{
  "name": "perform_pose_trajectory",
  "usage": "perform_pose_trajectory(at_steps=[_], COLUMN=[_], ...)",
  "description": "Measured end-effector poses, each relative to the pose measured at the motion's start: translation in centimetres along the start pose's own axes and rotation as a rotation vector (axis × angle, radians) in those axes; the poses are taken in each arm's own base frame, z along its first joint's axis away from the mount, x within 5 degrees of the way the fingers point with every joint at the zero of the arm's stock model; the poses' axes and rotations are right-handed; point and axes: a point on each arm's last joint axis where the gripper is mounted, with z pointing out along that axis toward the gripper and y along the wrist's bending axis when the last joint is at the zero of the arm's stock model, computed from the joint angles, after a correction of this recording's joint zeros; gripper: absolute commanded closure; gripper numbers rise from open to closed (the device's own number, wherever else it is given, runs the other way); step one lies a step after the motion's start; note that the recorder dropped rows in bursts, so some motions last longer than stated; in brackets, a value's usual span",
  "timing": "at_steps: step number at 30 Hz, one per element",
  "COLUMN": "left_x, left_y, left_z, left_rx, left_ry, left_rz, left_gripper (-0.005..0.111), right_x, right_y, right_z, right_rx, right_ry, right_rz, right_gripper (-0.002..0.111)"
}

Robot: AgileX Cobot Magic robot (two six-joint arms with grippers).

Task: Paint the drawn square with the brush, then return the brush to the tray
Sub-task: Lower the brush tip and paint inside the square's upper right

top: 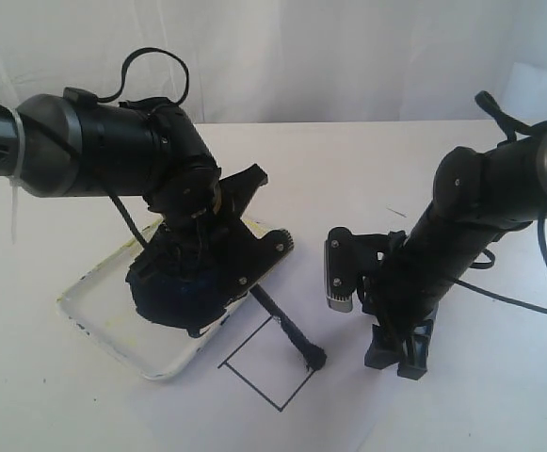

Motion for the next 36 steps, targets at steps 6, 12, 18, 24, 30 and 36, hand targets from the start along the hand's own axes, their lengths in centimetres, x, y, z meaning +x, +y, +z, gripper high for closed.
perform_pose_trajectory(at_steps=[6,12,18,24,30,36], left_x=[0.0,0.0,0.2,0.4,1.3,2.0], left_y=[0.0,-0.1,0.0,0.1,-0.2,-0.4], left_z=[0.0,0.0,0.0,0.0,0.2,0.4], left_rx=[0.003,0.015,0.002,-0.006,0.002,0.009], left_ry=[0.001,0.003,0.022,0.041,0.052,0.06], left_rz=[0.0,0.0,0.024,0.027,0.006,-0.009], left_gripper=[0.107,0.107,0.107,0.107,0.107,0.107], right_x=[0.0,0.0,0.0,0.0,0.0,0.0], right_y=[0.0,0.0,0.0,0.0,0.0,0.0], right_z=[0.0,0.0,0.0,0.0,0.0,0.0], right_rx=[0.002,0.002,0.003,0.003,0.003,0.003], right_ry=[0.0,0.0,-0.002,-0.002,-0.002,-0.002], right_rz=[0.002,0.002,0.02,0.02,0.02,0.02], right_gripper=[0.044,0.044,0.044,0.044,0.044,0.044])
